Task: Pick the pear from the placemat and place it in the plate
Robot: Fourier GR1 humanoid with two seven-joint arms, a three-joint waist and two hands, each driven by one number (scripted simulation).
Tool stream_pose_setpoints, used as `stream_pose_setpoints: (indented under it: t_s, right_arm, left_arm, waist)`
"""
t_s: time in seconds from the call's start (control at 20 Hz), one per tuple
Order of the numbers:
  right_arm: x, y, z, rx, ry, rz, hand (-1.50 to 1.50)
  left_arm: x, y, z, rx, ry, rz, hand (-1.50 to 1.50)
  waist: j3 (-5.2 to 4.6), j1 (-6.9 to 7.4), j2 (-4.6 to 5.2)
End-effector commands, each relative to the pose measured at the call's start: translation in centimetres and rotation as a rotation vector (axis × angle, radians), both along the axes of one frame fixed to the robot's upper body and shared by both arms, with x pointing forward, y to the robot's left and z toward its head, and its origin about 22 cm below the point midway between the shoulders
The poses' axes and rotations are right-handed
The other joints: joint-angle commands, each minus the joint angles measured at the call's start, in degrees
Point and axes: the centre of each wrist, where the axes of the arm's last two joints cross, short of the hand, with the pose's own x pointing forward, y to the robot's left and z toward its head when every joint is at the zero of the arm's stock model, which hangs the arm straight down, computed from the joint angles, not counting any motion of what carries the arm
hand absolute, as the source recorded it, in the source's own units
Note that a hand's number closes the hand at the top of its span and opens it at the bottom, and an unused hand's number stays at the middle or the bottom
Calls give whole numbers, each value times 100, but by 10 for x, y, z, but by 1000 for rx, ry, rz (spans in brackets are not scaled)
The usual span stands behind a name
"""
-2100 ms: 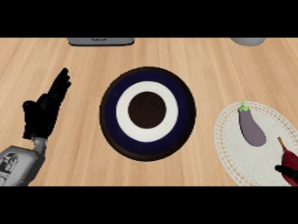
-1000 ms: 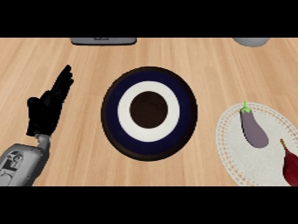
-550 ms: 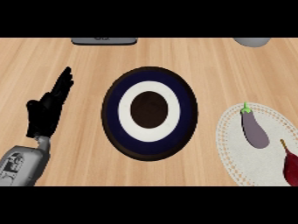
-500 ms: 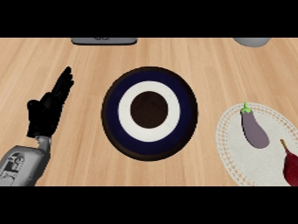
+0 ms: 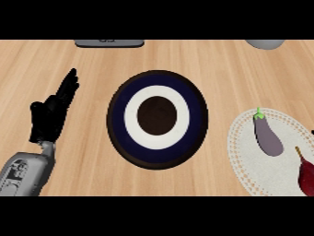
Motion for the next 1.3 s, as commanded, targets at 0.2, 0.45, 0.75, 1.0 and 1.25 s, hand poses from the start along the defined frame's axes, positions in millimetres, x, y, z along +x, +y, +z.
stream_pose_setpoints:
  t_s: [0.2,0.45,0.75,1.0,1.25]
  right_arm:
    - [8,9,-26,15,42,-2,-150]
    - [-4,2,-38,-29,-55,0,150]
    - [-2,2,-34,-42,-86,-19,150]
    - [2,47,-46,-173,-125,-4,150]
    - [-21,116,-45,-287,-184,-38,150]
  left_arm:
    - [7,3,3,-1,7,8,0]
    - [0,6,-17,-7,6,13,0]
    - [4,-7,-14,-1,-5,14,0]
    - [7,11,-11,7,-1,11,0]
    - [-1,26,-1,14,-4,23,0]
  waist:
    - [-1,-7,-1]
    - [-1,-12,2]
    - [-2,-26,-3]
    - [-7,-52,-2]
    - [-10,-80,-22]
